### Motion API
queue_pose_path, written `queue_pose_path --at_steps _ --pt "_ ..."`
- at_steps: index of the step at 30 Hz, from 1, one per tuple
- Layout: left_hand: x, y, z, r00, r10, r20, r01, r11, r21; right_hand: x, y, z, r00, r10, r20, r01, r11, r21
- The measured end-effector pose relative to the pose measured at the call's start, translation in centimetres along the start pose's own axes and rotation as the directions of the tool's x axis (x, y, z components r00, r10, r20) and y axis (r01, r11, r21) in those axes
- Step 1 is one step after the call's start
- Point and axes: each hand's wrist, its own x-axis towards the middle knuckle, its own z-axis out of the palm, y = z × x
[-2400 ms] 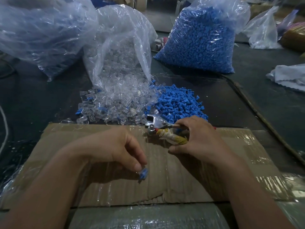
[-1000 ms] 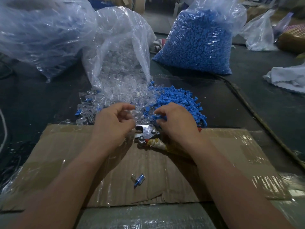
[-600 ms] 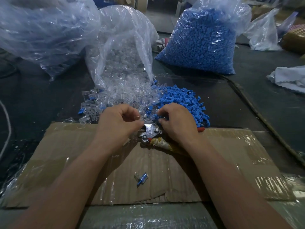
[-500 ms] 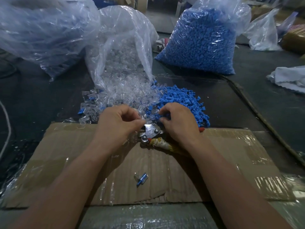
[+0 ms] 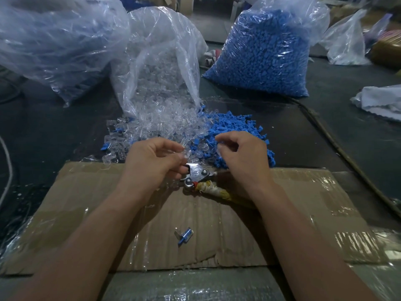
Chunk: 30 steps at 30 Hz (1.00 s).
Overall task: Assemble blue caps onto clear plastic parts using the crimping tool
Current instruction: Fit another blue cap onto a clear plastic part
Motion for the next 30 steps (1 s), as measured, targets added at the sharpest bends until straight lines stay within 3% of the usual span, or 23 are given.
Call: queue_pose_path --at_steps 3,7,13,16,21,27,30 --pt "0.0 0.1 0.1 1.000 -0.014 0.010 0.014 1.000 0.001 -0.4 -0.7 -0.2 0.998 -0.023 -0.057 0.029 0.995 0.100" --pt "0.0 0.2 0.2 1.000 -0.001 0.025 0.001 1.000 0.022 -0.8 -1.2 0.2 1.000 -0.023 -0.012 0.024 0.994 0.108" --pt "0.0 0.2 0.5 1.000 0.015 0.022 -0.015 1.000 0.002 -2.1 -2.4 0.8 0.995 -0.091 -0.034 0.097 0.957 0.274" --pt "0.0 0.1 0.6 0.999 0.041 0.026 -0.041 0.999 0.009 -2.4 -2.8 1.3 0.990 -0.135 -0.039 0.140 0.956 0.256" --pt "0.0 0.0 0.7 0.996 0.077 0.038 -0.077 0.997 -0.001 -2.4 -2.6 1.3 0.992 -0.127 -0.016 0.127 0.961 0.246" --pt "0.2 -0.3 0.5 0.991 0.112 0.068 -0.111 0.994 -0.012 -2.3 -2.6 1.0 0.989 -0.140 0.041 0.114 0.915 0.386" --pt "0.2 -0.2 0.3 0.989 0.109 0.102 -0.103 0.993 -0.064 -2.1 -2.2 0.7 0.987 -0.103 0.121 0.030 0.871 0.490"
